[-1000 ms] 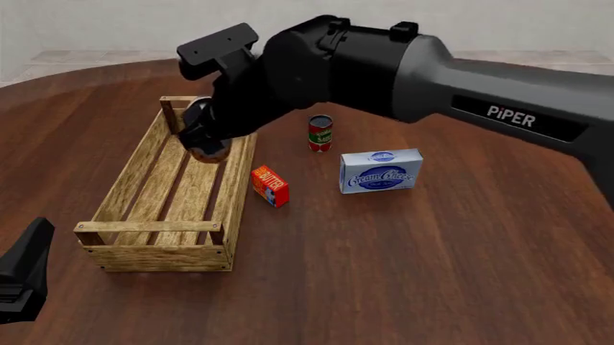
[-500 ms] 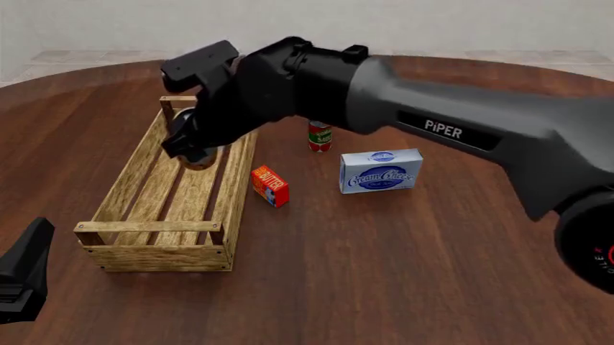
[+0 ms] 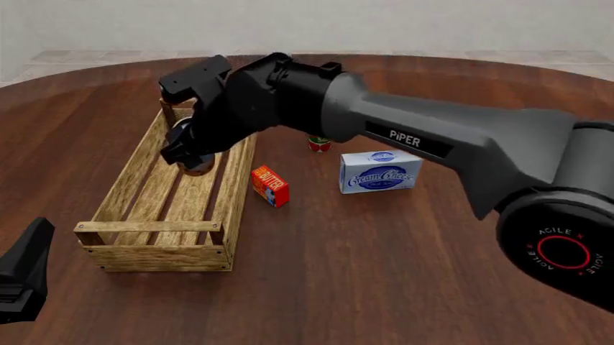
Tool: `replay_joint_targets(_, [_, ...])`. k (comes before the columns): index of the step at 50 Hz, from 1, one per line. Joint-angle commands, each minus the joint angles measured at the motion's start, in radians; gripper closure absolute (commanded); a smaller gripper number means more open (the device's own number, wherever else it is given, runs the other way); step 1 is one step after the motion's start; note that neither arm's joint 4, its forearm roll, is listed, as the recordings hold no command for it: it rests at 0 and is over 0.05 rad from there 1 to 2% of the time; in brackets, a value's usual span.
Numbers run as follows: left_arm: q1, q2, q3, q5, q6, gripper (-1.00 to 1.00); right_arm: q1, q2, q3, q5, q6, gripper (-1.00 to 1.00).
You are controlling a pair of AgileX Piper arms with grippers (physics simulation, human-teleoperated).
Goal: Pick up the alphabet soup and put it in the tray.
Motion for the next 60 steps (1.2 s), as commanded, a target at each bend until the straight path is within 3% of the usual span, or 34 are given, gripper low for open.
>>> replay_joint_targets(1, [0.001, 0.000, 0.001, -0.001, 0.000, -1.00, 0.003, 0.021, -0.009, -0.004, 0.025, 1.00])
replay_joint_targets(60, [0.001, 0.000, 0.001, -0.001, 0.000, -1.00, -0.014, 0.177, -0.065, -0.013, 0.044, 1.00])
